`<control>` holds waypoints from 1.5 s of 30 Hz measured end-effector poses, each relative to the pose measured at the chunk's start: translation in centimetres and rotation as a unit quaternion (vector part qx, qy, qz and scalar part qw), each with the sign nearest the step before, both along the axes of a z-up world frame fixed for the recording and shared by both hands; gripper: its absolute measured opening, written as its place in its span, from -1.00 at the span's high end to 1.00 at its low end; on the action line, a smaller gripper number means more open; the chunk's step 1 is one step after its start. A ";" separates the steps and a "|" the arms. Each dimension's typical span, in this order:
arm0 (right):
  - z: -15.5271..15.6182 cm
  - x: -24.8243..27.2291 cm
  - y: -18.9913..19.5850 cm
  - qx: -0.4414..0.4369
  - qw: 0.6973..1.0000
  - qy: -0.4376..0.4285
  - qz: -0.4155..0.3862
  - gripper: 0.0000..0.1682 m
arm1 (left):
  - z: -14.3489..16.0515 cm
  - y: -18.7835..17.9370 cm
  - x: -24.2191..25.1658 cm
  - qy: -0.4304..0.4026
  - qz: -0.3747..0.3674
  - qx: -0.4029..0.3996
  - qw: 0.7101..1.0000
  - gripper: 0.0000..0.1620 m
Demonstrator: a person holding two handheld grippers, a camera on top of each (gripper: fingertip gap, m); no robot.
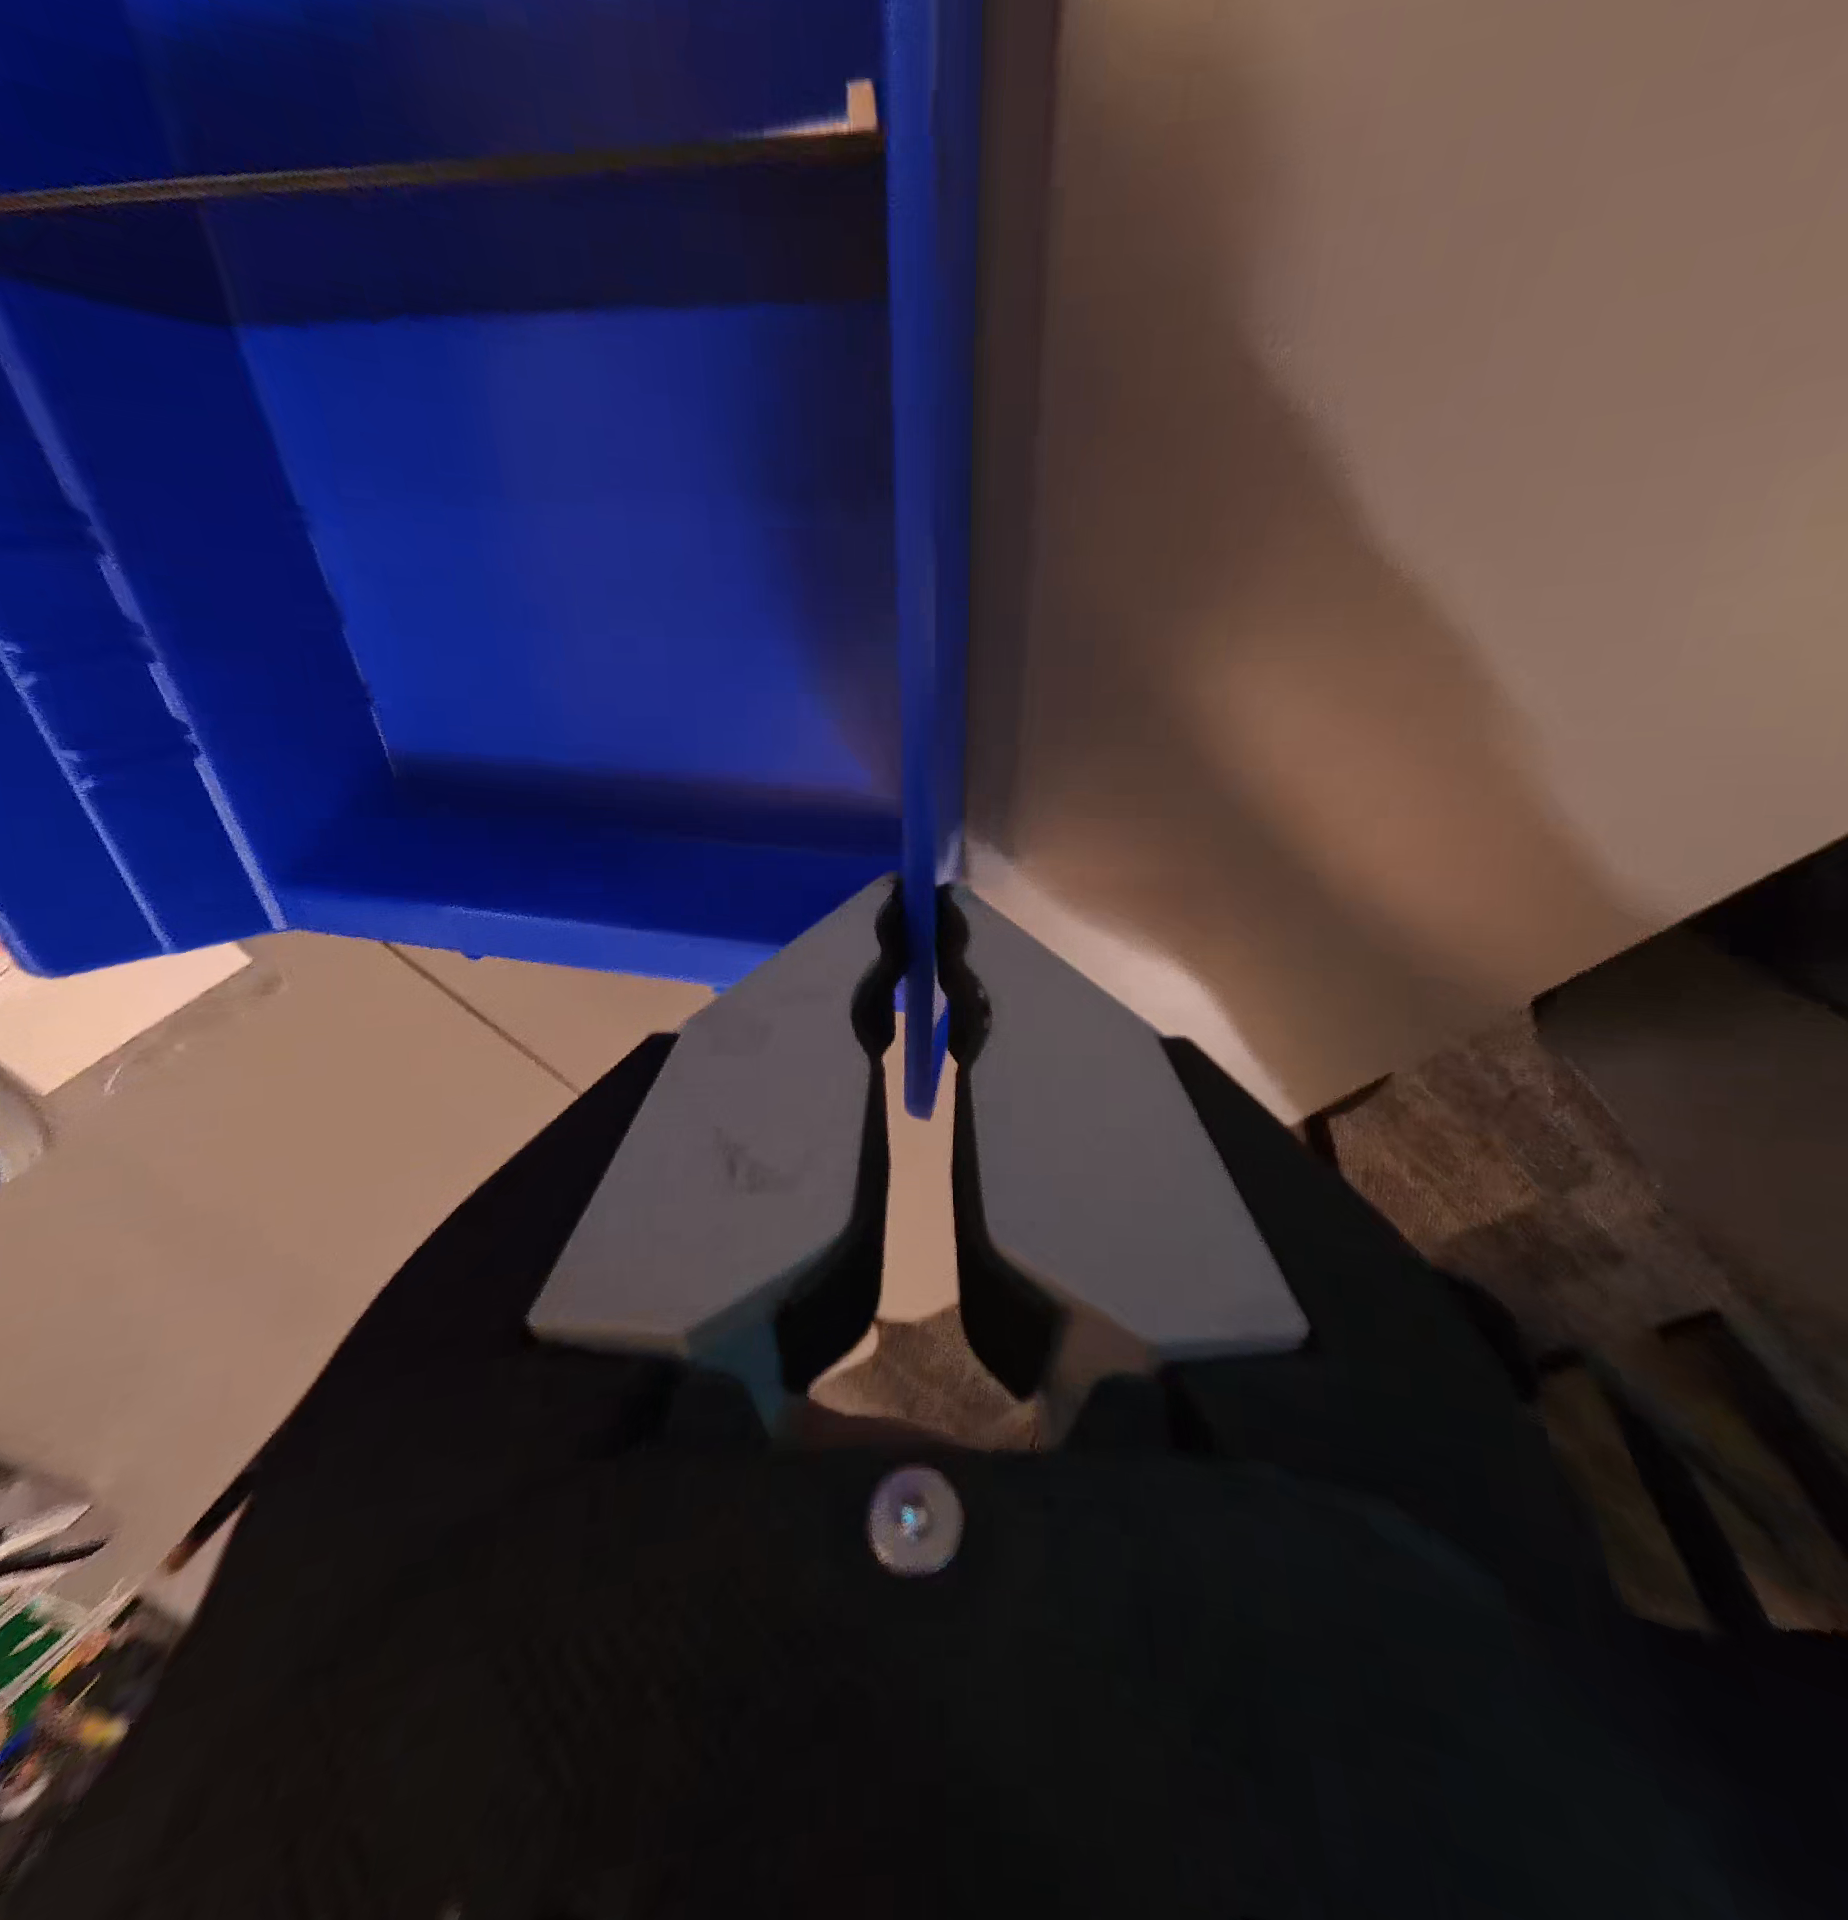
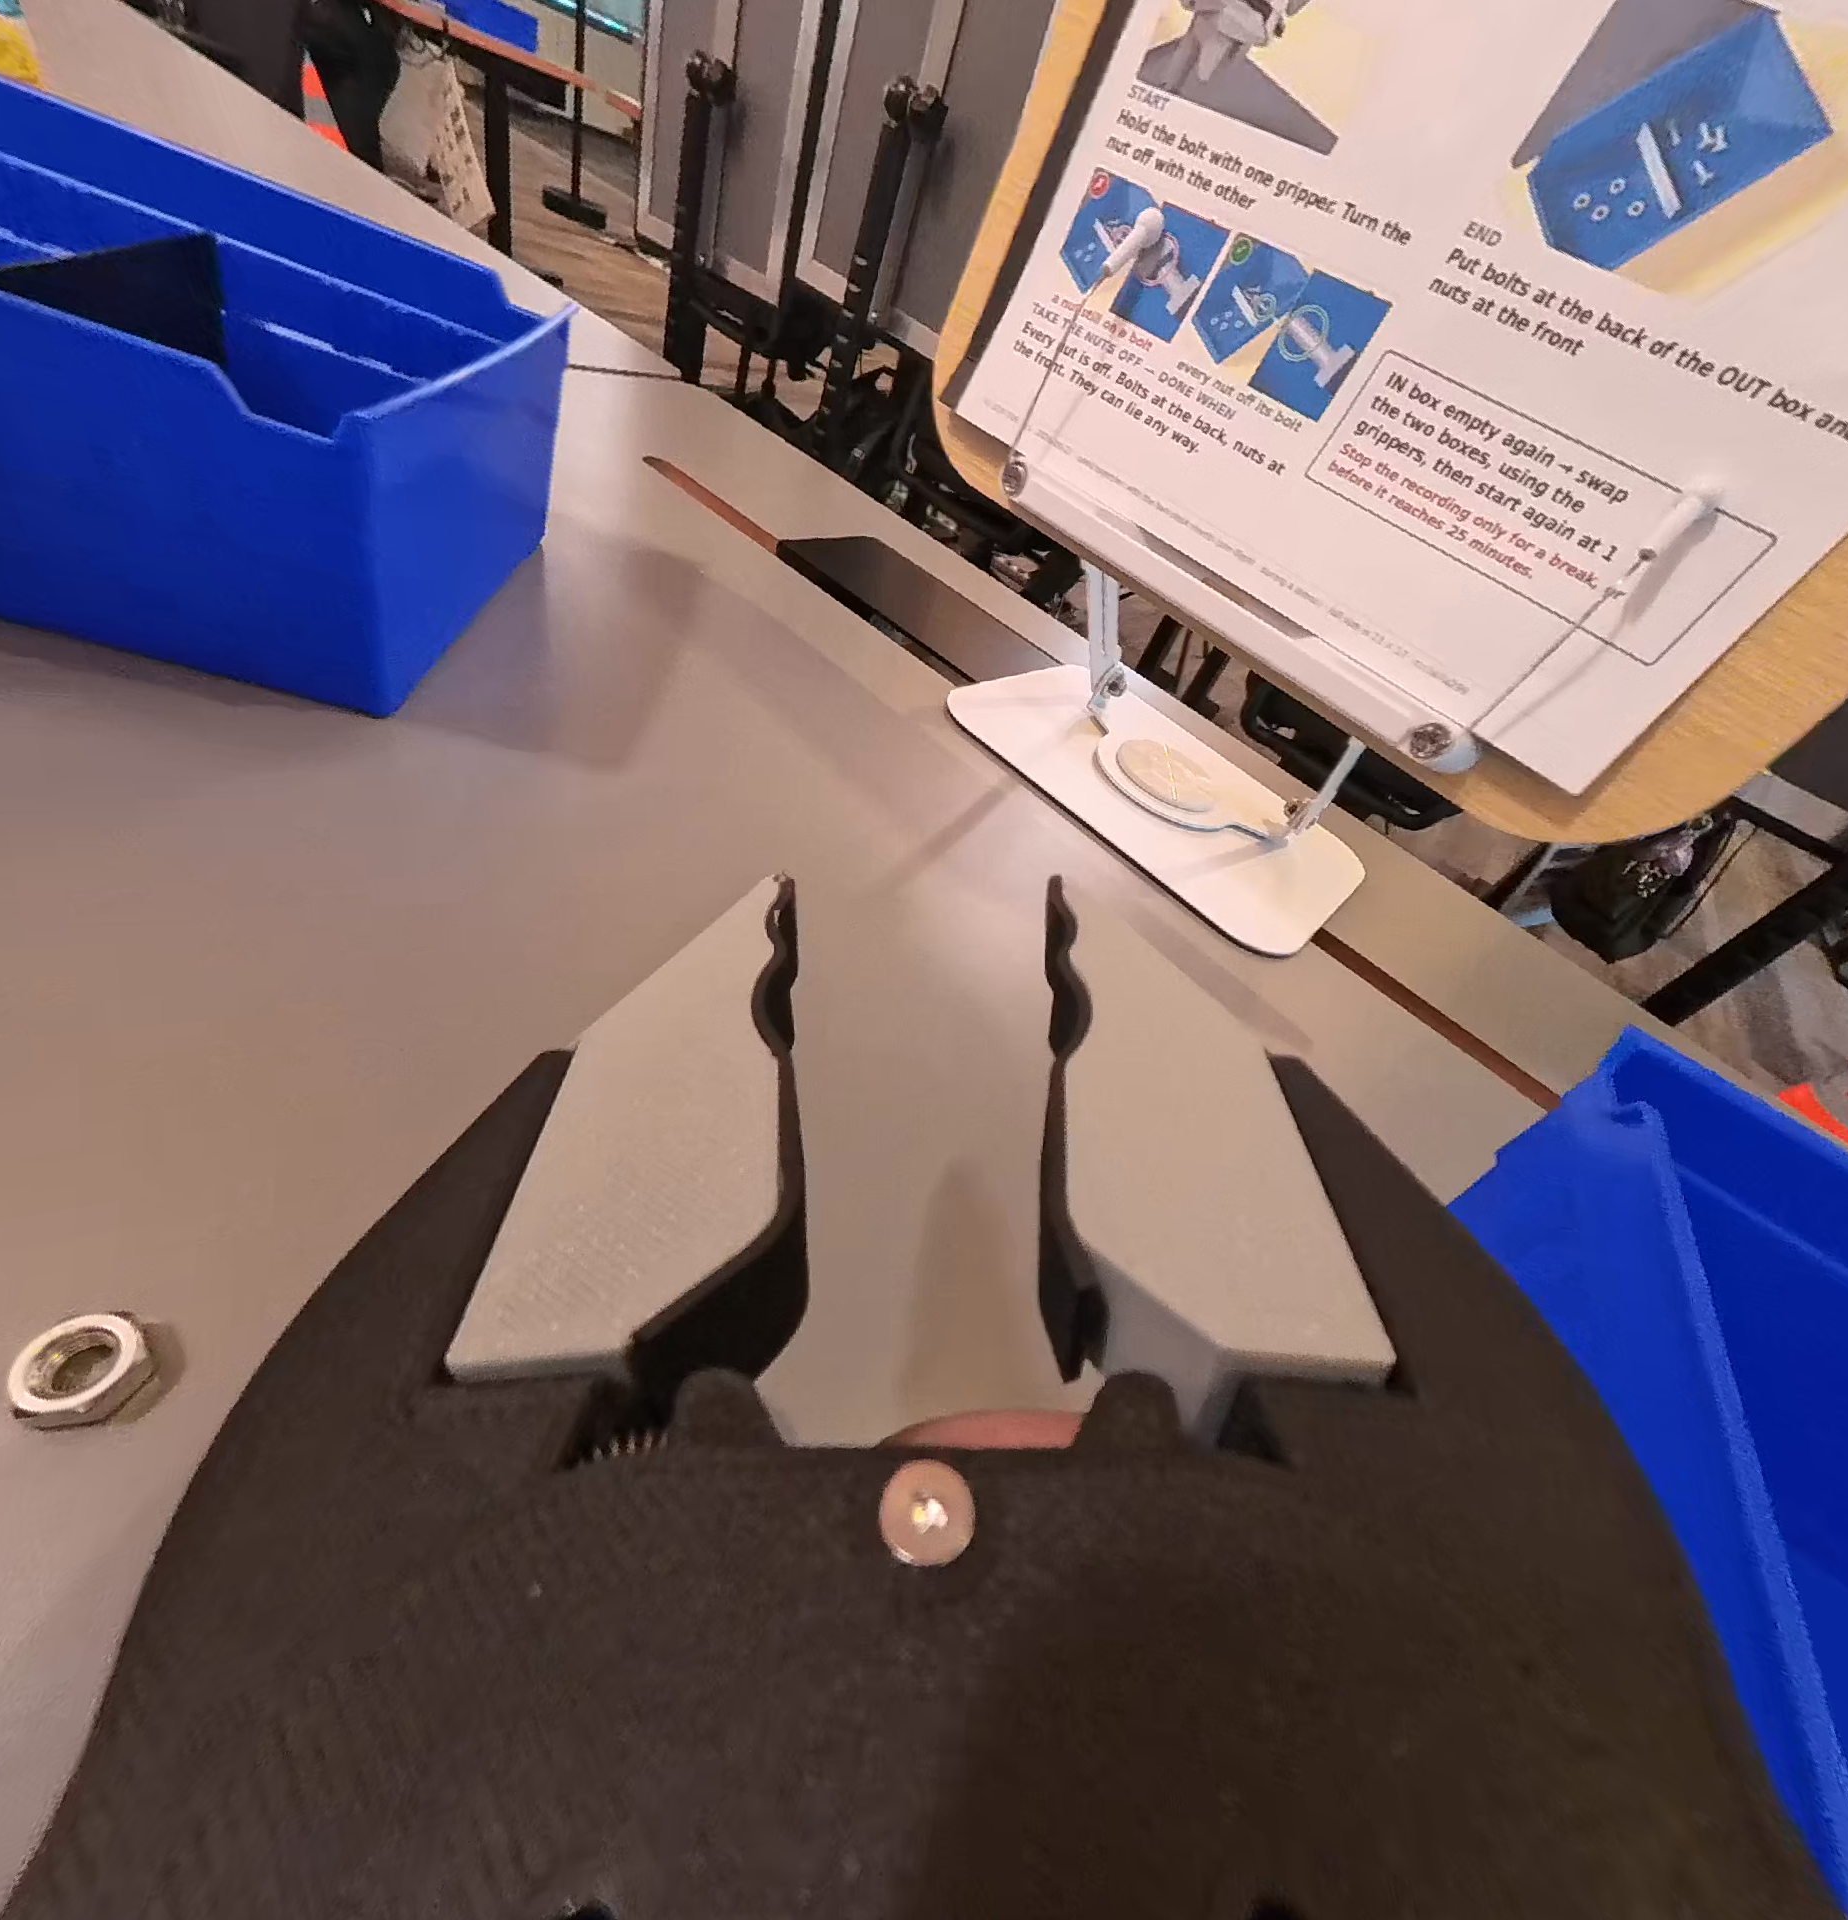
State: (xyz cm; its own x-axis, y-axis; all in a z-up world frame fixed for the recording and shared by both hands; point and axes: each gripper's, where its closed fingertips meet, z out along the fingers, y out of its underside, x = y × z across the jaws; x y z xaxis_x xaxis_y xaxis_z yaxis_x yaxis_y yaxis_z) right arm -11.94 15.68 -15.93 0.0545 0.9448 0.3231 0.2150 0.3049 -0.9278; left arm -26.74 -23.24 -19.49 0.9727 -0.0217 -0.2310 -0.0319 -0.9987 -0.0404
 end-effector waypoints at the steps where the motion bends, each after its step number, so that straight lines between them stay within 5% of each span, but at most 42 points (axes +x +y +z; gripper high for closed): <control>1: 0.0 0.0 -0.2 0.006 1.000 0.000 0.002 0.47 | 0.0 0.2 -0.1 -0.001 0.004 0.020 1.000 0.99; 7: -0.5 -0.3 -0.8 0.029 0.999 -0.007 0.010 0.47 | 0.3 -0.5 -1.6 0.071 -0.011 0.016 0.997 0.97; 17: 0.4 0.0 -1.2 0.035 0.999 0.007 0.010 0.46 | 10.3 4.0 -3.5 0.211 -0.075 -0.140 0.964 0.94; 23: 0.4 0.0 -1.5 0.046 0.999 0.008 0.012 0.46 | 12.6 6.6 -3.3 0.214 -0.074 -0.168 0.959 0.93; 32: 0.6 0.1 -1.7 0.061 0.998 0.007 0.013 0.46 | 11.0 7.0 -2.3 0.182 -0.067 -0.153 0.969 0.93; 39: 0.5 0.0 -1.4 0.060 0.998 0.005 0.010 0.46 | 3.4 4.2 2.2 0.021 -0.059 -0.100 0.993 0.98; 45: 0.4 0.0 -0.9 0.061 0.998 0.004 0.001 0.46 | -0.2 7.4 10.1 -0.067 -0.129 -0.026 0.989 0.96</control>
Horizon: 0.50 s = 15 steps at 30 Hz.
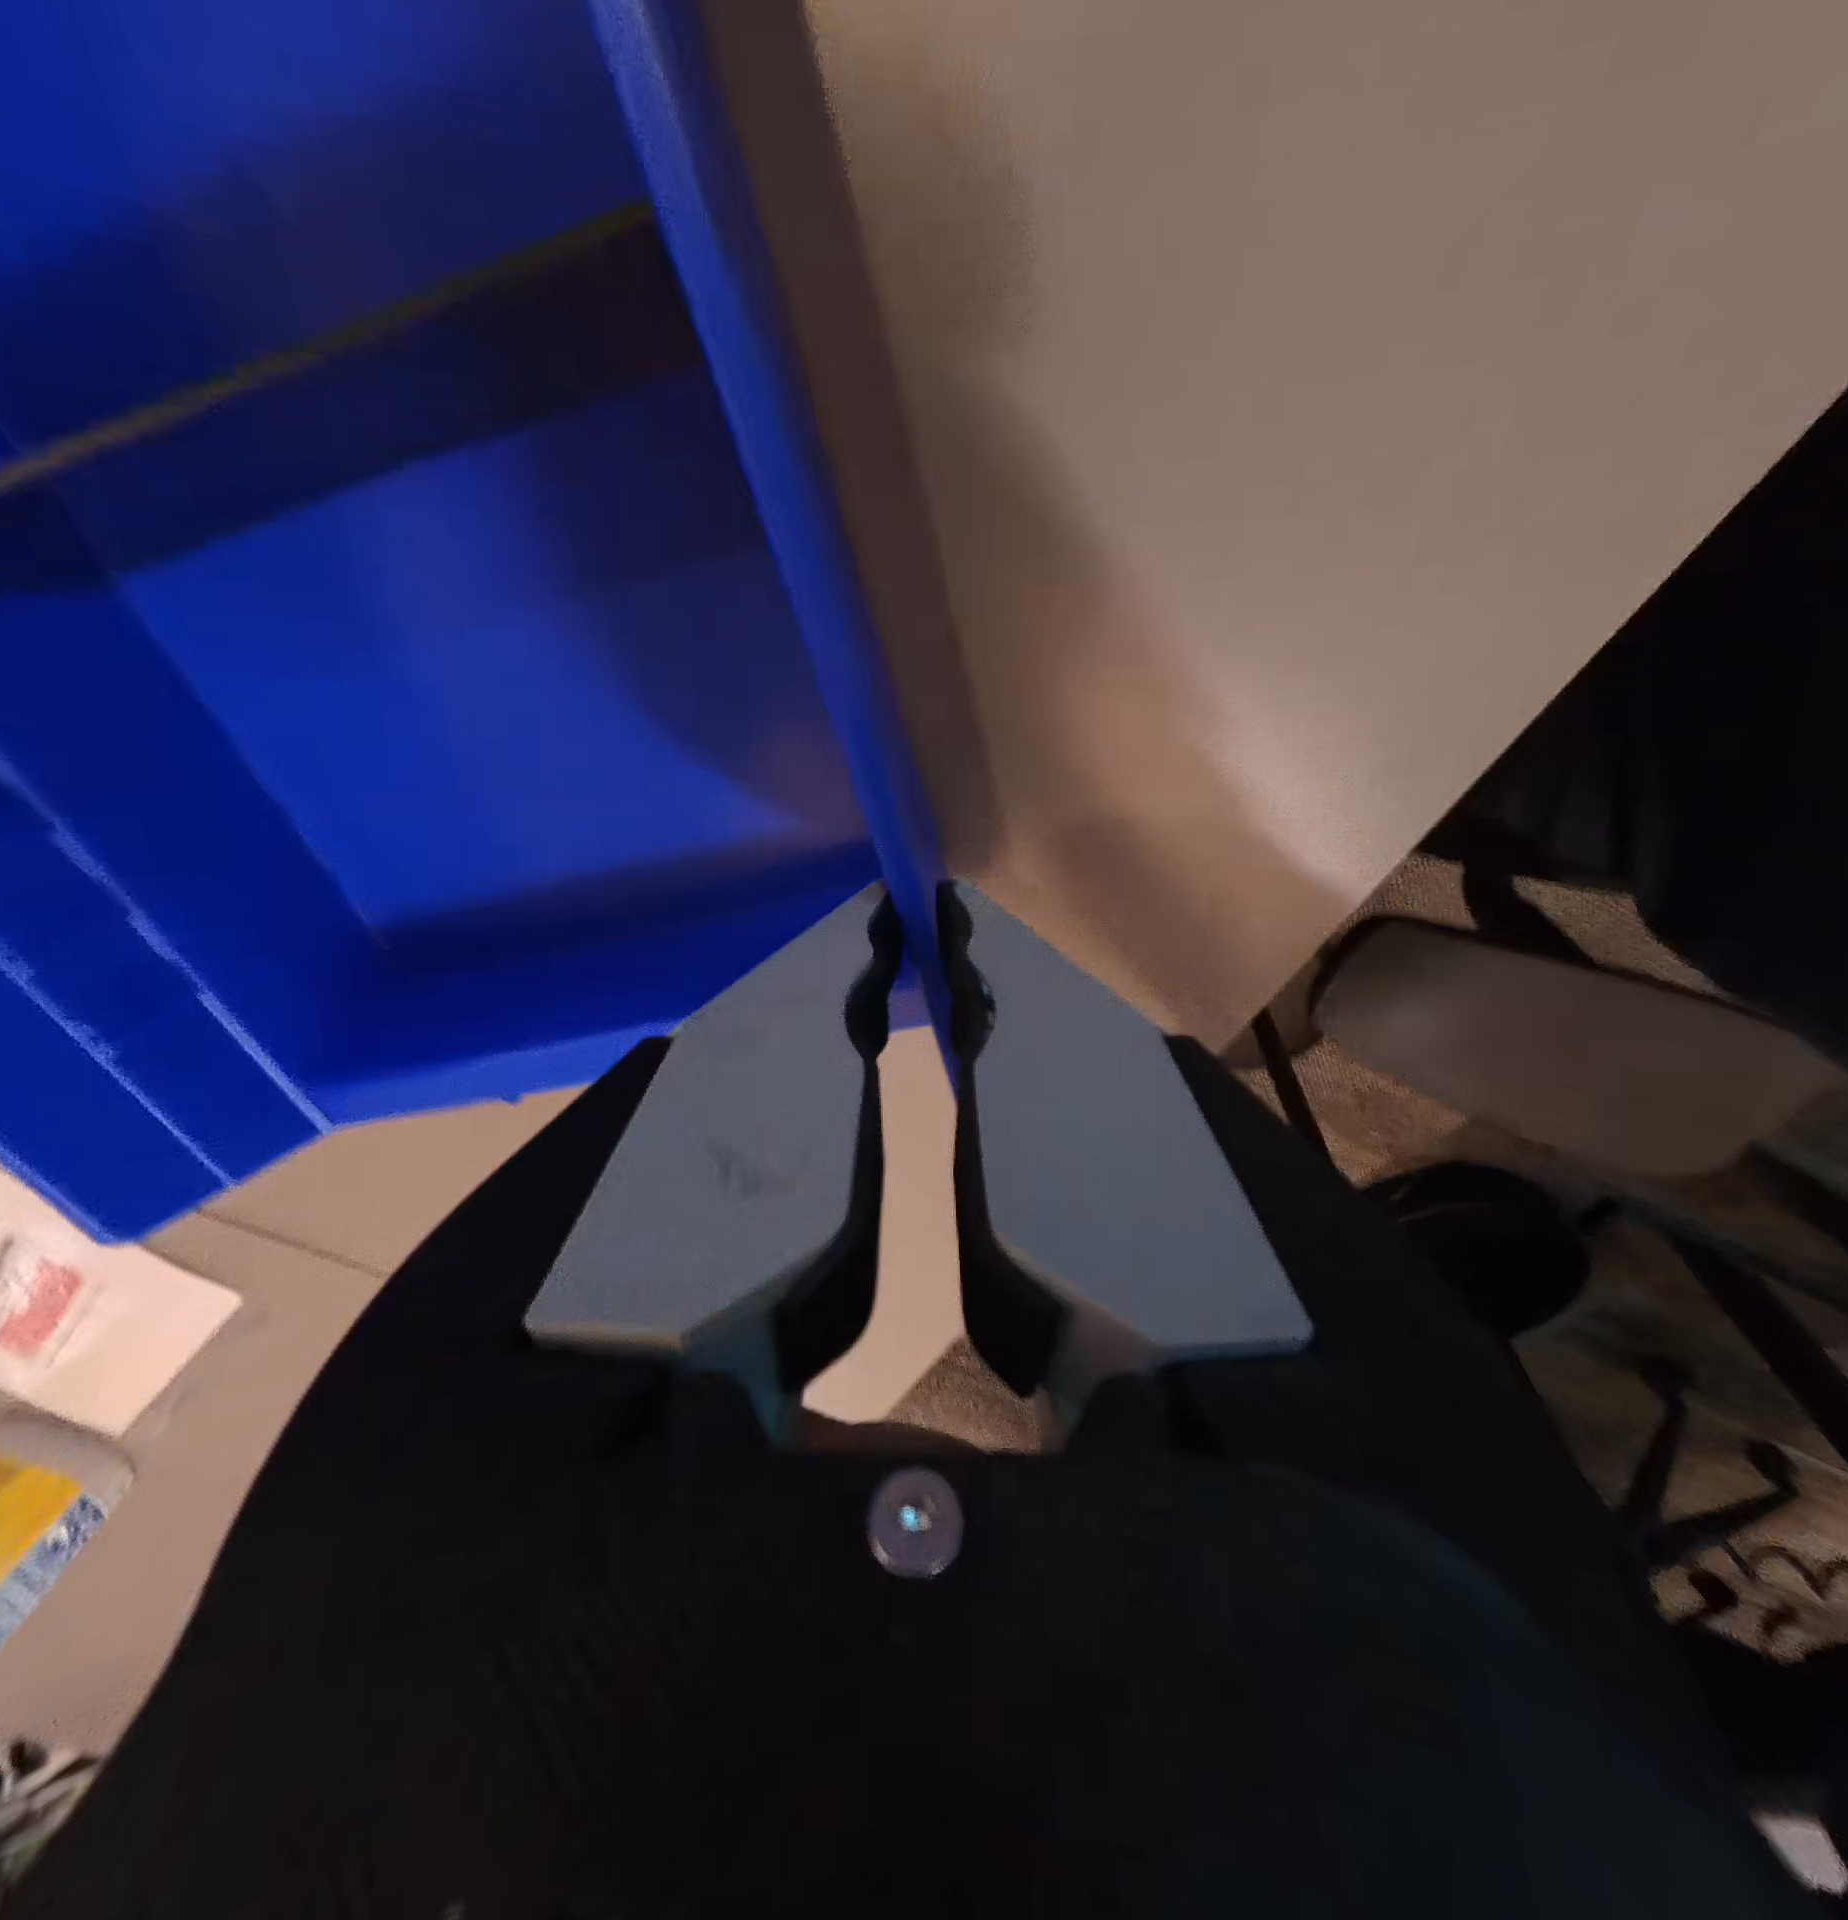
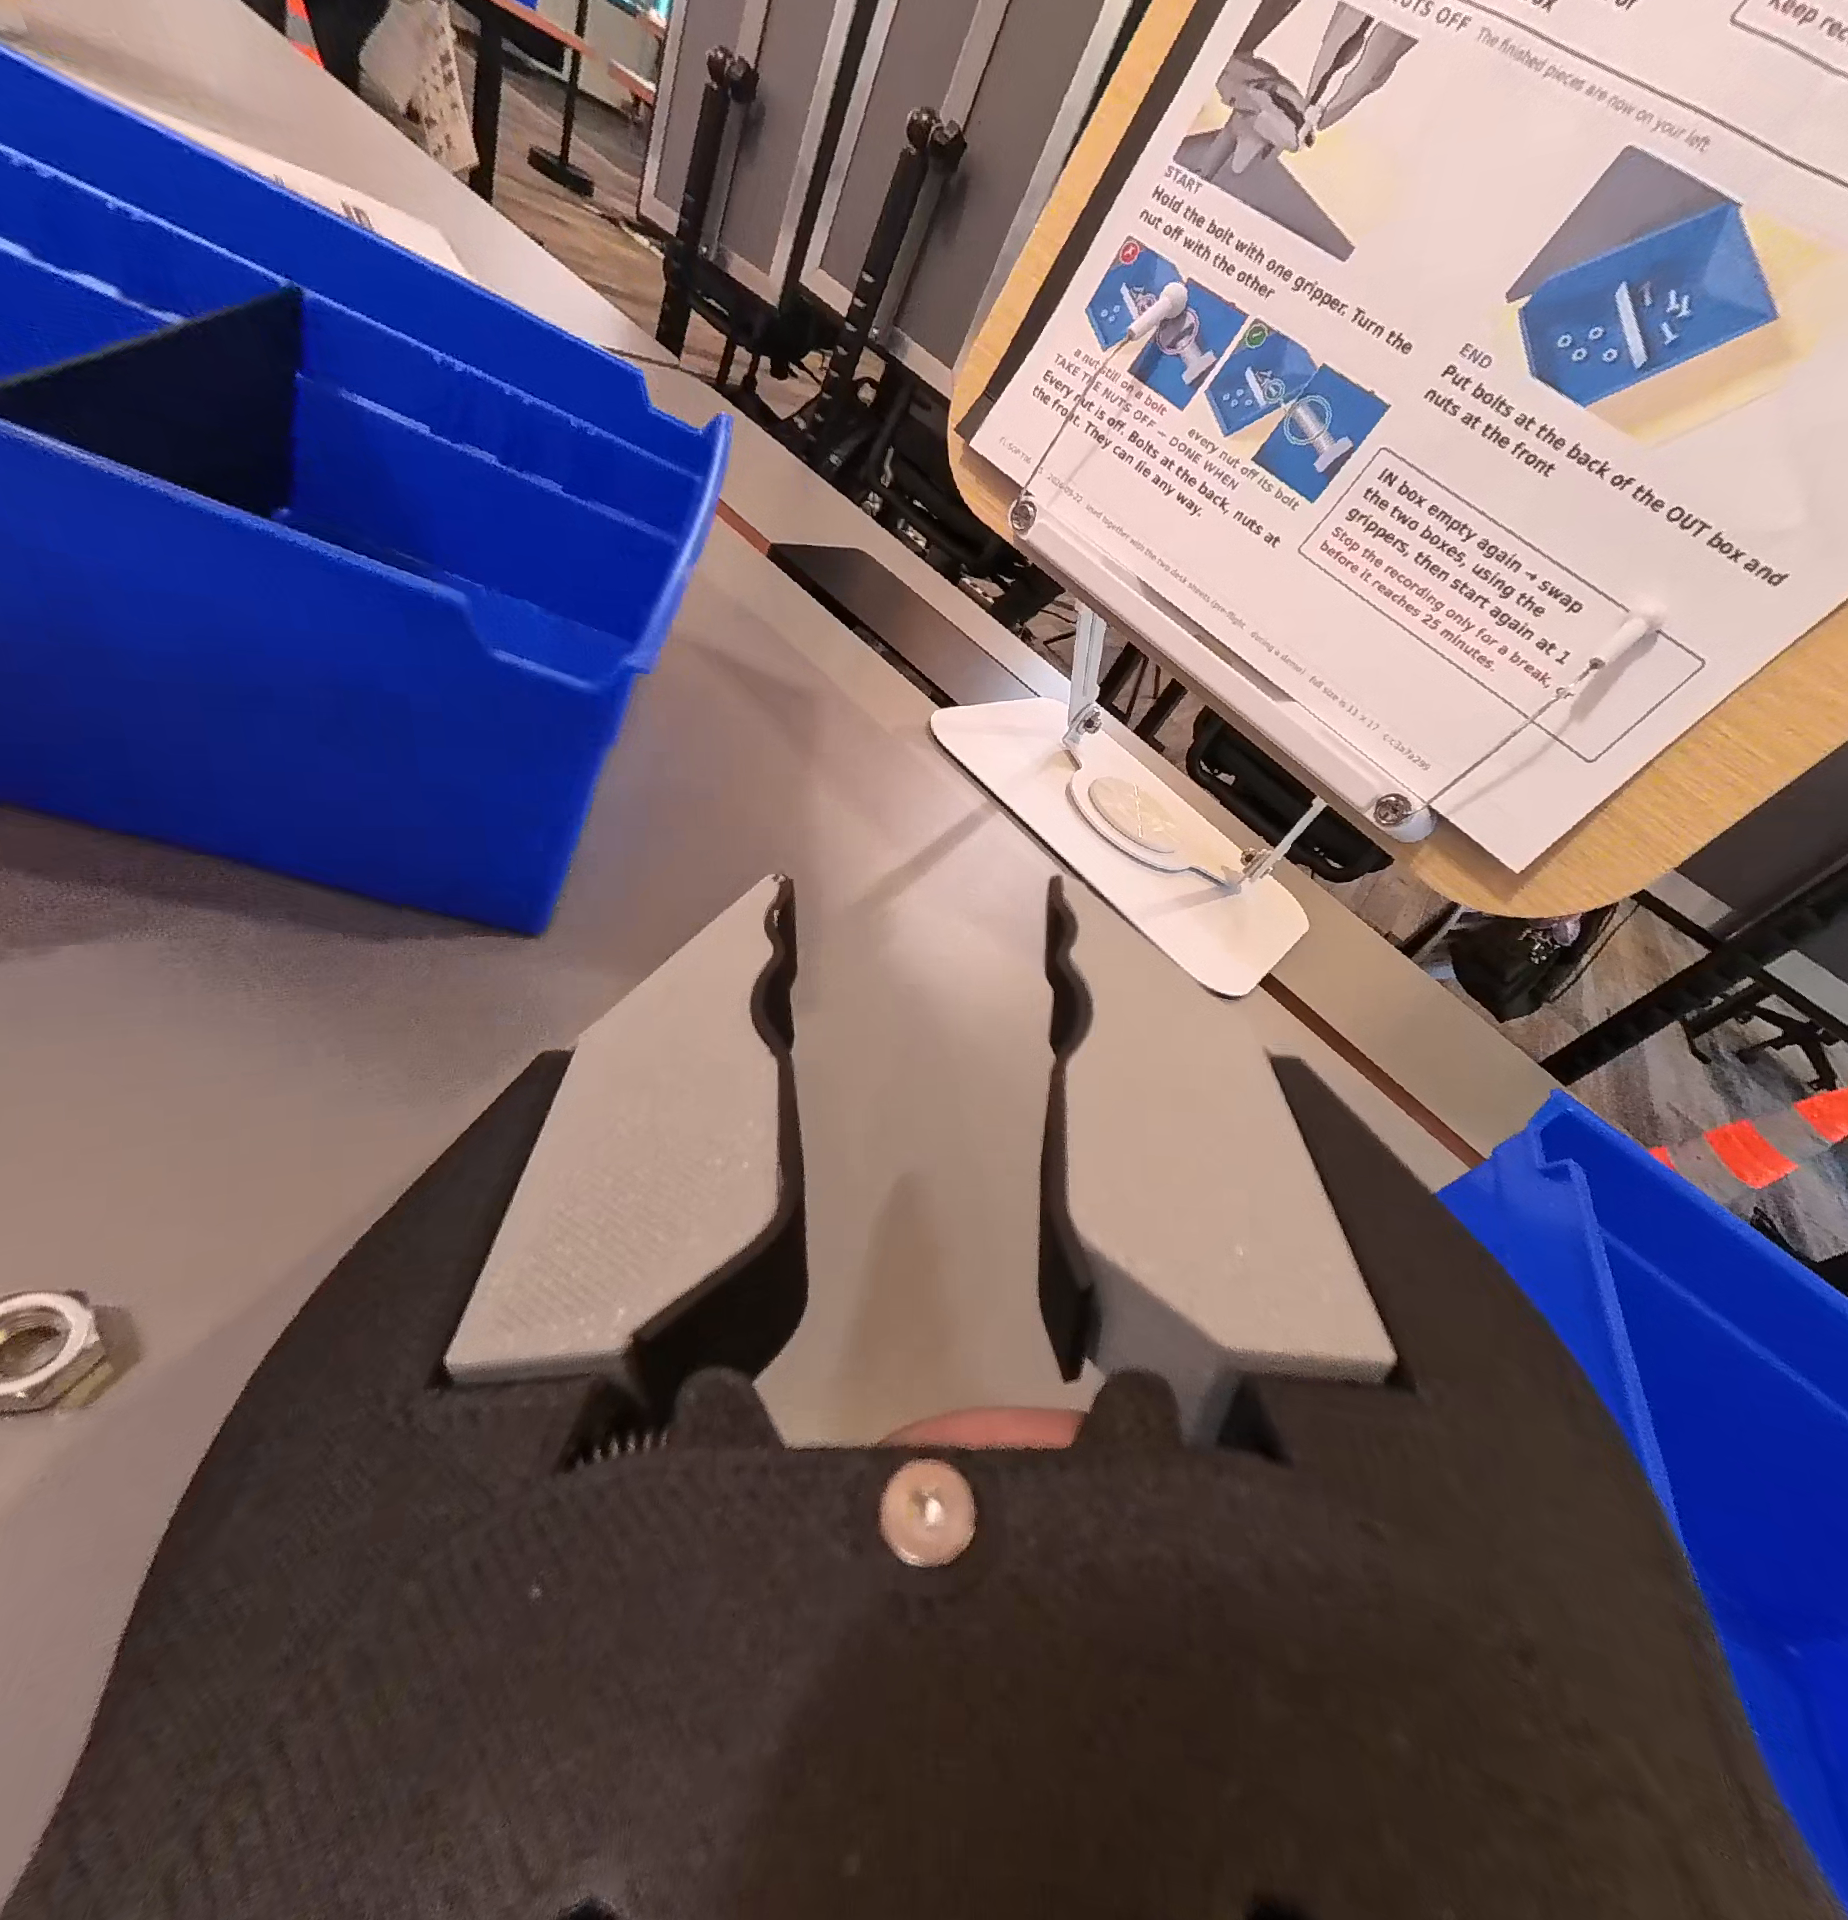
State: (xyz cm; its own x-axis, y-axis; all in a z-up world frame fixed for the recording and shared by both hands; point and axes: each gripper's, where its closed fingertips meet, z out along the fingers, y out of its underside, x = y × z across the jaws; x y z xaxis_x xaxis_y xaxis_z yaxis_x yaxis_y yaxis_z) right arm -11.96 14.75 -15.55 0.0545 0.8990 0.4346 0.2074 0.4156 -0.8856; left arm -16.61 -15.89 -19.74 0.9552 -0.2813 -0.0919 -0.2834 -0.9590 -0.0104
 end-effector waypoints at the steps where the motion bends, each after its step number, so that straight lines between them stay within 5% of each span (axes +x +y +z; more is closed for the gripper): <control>1: -0.1 0.0 0.2 -0.001 1.000 -0.001 -0.002 0.46 | 0.1 1.1 0.8 -0.004 -0.007 0.020 1.000 0.95; 8: -1.0 -0.1 1.9 -0.026 0.999 -0.013 -0.023 0.46 | 1.4 5.6 4.3 -0.077 -0.042 0.099 0.991 0.82; 11: -1.0 -0.1 2.4 -0.042 0.999 -0.012 -0.026 0.46 | 4.6 7.4 4.7 -0.123 -0.046 0.166 0.977 0.79; 15: -1.0 -0.1 2.5 -0.046 0.999 -0.012 -0.026 0.46 | 9.0 11.9 0.8 -0.069 -0.023 0.282 0.957 0.71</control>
